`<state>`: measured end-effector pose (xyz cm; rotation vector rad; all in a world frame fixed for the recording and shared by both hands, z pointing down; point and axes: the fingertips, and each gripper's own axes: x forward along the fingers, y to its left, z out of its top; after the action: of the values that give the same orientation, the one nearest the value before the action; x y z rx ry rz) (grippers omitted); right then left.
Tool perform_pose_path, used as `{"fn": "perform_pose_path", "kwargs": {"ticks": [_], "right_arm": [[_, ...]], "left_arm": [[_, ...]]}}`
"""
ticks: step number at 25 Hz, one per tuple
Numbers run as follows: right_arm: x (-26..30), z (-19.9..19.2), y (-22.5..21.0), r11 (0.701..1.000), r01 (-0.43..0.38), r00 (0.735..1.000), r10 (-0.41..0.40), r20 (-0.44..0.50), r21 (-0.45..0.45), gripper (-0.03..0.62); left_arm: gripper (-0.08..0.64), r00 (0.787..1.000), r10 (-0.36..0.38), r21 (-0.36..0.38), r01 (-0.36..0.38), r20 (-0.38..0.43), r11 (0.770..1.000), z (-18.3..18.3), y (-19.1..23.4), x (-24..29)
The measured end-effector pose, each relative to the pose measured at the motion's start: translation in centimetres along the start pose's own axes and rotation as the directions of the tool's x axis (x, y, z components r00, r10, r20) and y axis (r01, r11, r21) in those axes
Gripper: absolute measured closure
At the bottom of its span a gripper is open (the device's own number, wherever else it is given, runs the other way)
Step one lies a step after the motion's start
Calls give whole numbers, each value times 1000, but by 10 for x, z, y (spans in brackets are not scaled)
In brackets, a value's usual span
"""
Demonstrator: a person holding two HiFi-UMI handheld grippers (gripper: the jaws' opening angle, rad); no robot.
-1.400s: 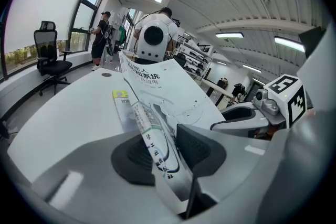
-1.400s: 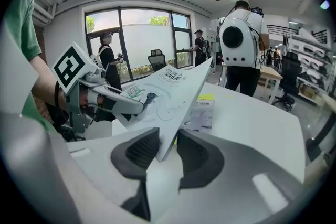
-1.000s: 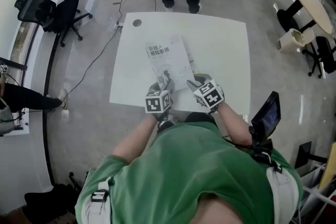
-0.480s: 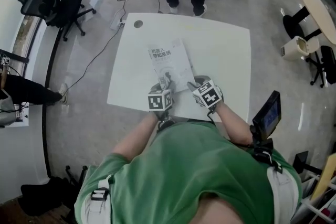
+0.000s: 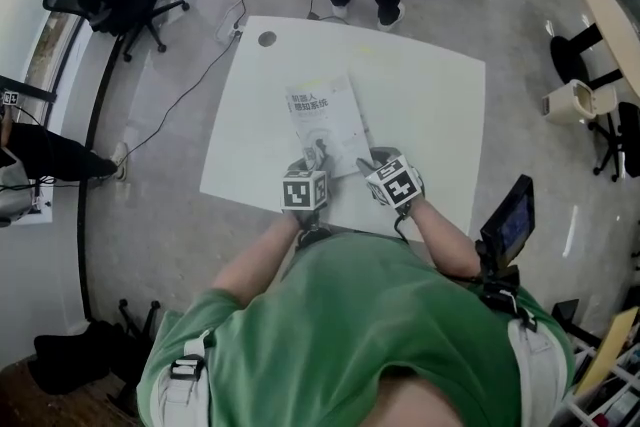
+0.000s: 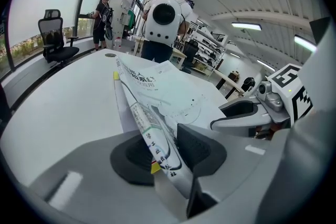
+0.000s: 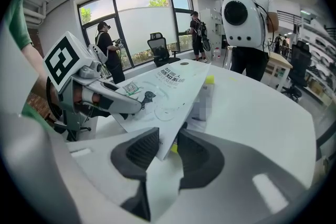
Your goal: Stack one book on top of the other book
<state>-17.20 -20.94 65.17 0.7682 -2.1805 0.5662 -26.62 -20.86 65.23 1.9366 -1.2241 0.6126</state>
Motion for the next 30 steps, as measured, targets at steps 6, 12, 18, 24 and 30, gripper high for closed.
{"fn": "perform_pose_path", "kwargs": {"ticks": [6,12,18,24,30], "right_arm": [[7,0,-4,1000,3,1000,-3,-2,4,479],[12,-1,-13,1000,-2,1000,2,-9,11,478],[16,-4,-18,999,-17,1000,18,-22,40,471],[21,-4,-23,1000,-3,999,4,-53,23,443],[22,-8,-25,1000,-6,998,7,-62,22,436]], "left_arm": [[446,1000,-1,2,1,0,1000,1,4,7],[446,1000,13,3,-13,-12,1000,2,6,16],[442,999,35,18,-34,-26,999,1,7,20],[436,996,84,72,-81,-38,994,3,8,21],[405,984,175,140,-171,-22,975,5,9,18]]}}
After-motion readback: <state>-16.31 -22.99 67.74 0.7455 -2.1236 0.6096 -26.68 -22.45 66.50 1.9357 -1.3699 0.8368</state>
